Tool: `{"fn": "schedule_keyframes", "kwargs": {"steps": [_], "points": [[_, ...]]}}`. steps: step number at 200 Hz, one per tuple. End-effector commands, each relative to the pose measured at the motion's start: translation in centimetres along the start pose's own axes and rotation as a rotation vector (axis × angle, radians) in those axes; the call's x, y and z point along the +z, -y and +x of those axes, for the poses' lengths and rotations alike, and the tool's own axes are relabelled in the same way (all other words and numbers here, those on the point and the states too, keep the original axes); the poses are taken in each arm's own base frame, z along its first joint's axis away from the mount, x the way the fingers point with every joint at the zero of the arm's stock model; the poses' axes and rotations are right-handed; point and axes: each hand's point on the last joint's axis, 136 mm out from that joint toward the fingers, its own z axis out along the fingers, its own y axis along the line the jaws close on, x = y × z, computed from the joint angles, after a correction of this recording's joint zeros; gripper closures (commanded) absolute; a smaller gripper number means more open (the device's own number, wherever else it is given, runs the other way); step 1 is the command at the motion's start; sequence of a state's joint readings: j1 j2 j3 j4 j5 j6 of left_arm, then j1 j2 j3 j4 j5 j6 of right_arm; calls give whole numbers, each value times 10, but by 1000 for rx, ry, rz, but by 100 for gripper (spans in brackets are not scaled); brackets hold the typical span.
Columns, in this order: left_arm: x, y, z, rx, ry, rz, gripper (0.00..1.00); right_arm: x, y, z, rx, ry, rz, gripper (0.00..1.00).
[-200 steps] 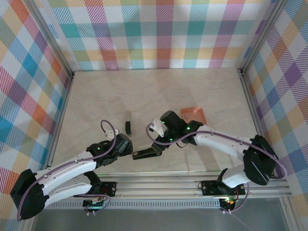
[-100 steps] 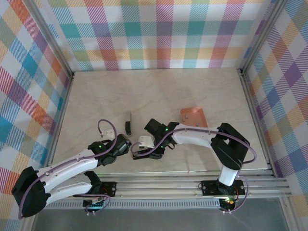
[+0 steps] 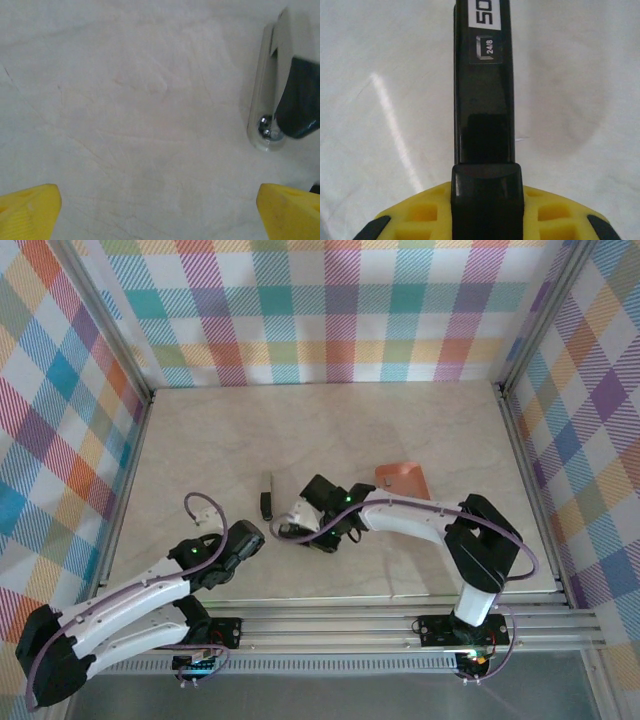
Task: Load the staples into the stapler
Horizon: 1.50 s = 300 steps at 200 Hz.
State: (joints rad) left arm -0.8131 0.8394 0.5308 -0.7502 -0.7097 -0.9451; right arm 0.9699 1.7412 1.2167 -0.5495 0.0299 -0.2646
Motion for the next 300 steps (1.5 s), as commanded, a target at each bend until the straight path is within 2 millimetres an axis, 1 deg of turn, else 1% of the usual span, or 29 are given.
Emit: {"fn": "schedule_keyframes", "kwargs": {"steps": [1, 13, 43, 59, 71, 88, 100, 115, 132, 149, 157, 167, 177, 189, 199, 213, 222, 230, 233, 234, 236, 238, 243, 255, 261, 265, 280, 294, 300], "points": [[-5, -13, -32, -13, 157, -56, 0, -29, 37, -51, 380, 135, 138, 96], [-8, -17, -44, -16, 217, -79, 0, -28, 43, -57, 516, 118, 146, 95], [-6, -12, -71, 15, 320, -108, 0, -15, 52, -69, 812, 114, 166, 93], [-3, -10, -81, 25, 335, -131, 0, -6, 56, -70, 931, 113, 178, 92], [1, -6, -86, 29, 324, -139, 0, -1, 59, -68, 1008, 100, 200, 91], [9, -6, -92, 4, 301, -157, 0, 6, 59, -62, 1089, 68, 220, 89], [14, -3, -94, -8, 302, -163, 0, 10, 59, -58, 1110, 61, 234, 88], [17, 0, -99, -15, 317, -166, 0, 9, 61, -56, 1114, 66, 265, 86], [20, 4, -100, -18, 324, -165, 0, 11, 62, -58, 1118, 81, 266, 78], [23, 6, -100, -5, 323, -164, 0, 13, 62, -61, 1126, 101, 253, 73], [24, 7, -101, 7, 322, -168, 0, 13, 61, -64, 1131, 115, 243, 68], [24, 9, -103, 30, 319, -173, 0, 10, 61, -69, 1128, 137, 228, 56], [24, 15, -104, 90, 305, -165, 0, 5, 62, -73, 1118, 157, 224, 50], [25, 23, -106, 172, 275, -154, 0, -5, 65, -76, 1097, 188, 235, 45], [25, 24, -107, 194, 257, -177, 0, -15, 70, -75, 1078, 222, 258, 42], [21, 21, -116, 189, 280, -219, 0, -34, 80, -73, 1048, 291, 303, 40], [18, 20, -124, 190, 316, -230, 0, -46, 88, -66, 1029, 328, 338, 33], [16, 18, -128, 181, 352, -230, 0, -61, 96, -60, 1018, 374, 372, 23], [15, 18, -130, 169, 367, -221, 0, -65, 99, -56, 1014, 385, 387, 18], [15, 18, -131, 165, 372, -219, 0, -68, 101, -56, 1013, 394, 391, 15], [15, 18, -133, 153, 384, -210, 0, -71, 103, -52, 1011, 398, 402, 4], [15, 18, -133, 146, 391, -203, 0, -74, 105, -49, 1007, 406, 413, 0], [15, 17, -135, 125, 409, -188, 0, -82, 111, -43, 996, 431, 434, 1], [19, 14, -135, 83, 440, -153, 0, -96, 125, -23, 962, 469, 485, 1], [20, 12, -134, 72, 449, -141, 0, -100, 132, -12, 937, 480, 507, 1], [22, 12, -132, 67, 455, -131, 0, -107, 137, -8, 916, 500, 518, 1], [27, 13, -131, 56, 499, -91, 0, -113, 152, 24, 852, 504, 565, 1], [35, 5, -133, 44, 531, -113, 0, -121, 165, 51, 834, 504, 592, 1], [39, 1, -135, 41, 512, -125, 0, -125, 169, 63, 832, 505, 608, 1]]}}
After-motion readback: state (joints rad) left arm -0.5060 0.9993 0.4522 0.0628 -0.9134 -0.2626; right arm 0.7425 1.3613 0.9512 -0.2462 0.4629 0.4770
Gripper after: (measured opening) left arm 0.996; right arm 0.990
